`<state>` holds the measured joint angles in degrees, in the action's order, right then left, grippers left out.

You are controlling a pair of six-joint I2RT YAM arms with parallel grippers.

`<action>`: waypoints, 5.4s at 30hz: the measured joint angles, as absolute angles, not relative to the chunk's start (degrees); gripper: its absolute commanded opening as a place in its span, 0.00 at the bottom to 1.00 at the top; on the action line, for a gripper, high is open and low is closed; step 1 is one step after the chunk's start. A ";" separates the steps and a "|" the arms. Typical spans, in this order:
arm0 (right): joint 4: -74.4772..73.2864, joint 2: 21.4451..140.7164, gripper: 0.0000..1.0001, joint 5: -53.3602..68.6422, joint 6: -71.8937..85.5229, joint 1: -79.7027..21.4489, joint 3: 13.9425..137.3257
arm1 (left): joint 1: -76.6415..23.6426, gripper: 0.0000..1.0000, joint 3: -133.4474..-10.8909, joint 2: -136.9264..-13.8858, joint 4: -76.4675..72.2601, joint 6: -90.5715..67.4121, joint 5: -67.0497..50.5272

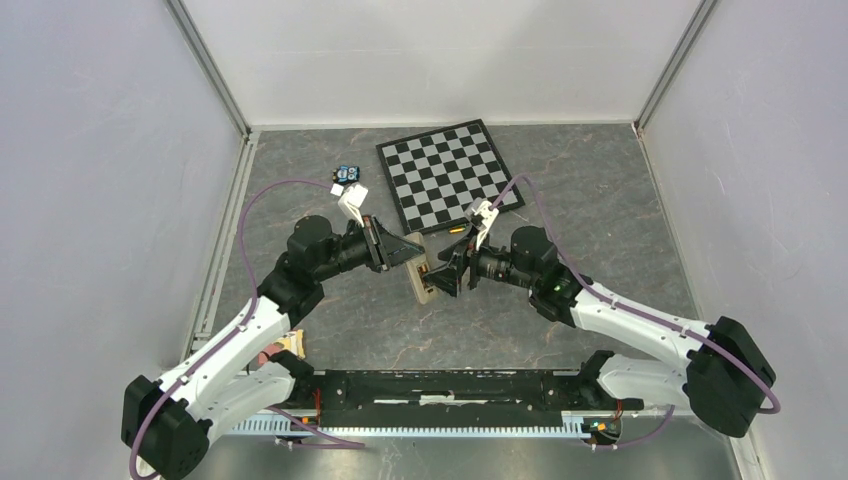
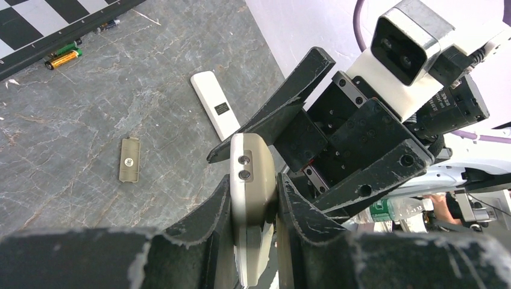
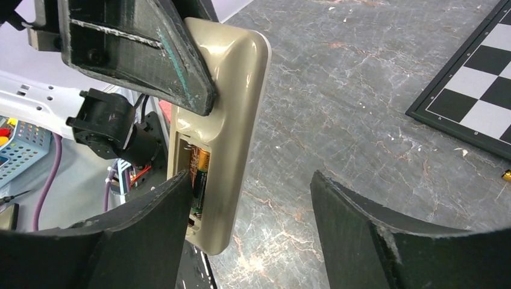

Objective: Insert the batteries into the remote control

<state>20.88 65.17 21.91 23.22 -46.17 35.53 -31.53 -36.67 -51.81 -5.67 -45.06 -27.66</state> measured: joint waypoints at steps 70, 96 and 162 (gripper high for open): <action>-2.20 110.78 0.74 -18.02 17.17 -40.01 65.80 | -30.83 0.02 -39.33 -43.44 14.94 -38.04 -1.56; 8.64 109.93 0.40 -19.35 12.64 -39.24 60.01 | -30.24 0.02 -39.33 -43.48 14.92 -38.04 -2.04; -32.77 104.12 0.57 18.15 -47.05 -31.09 72.90 | -27.16 0.02 -42.81 -45.23 17.37 -34.35 -6.87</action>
<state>-32.77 104.12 18.15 -47.05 -31.09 72.90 -27.16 -42.81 -45.23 17.37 -34.35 -6.87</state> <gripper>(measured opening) 0.573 0.308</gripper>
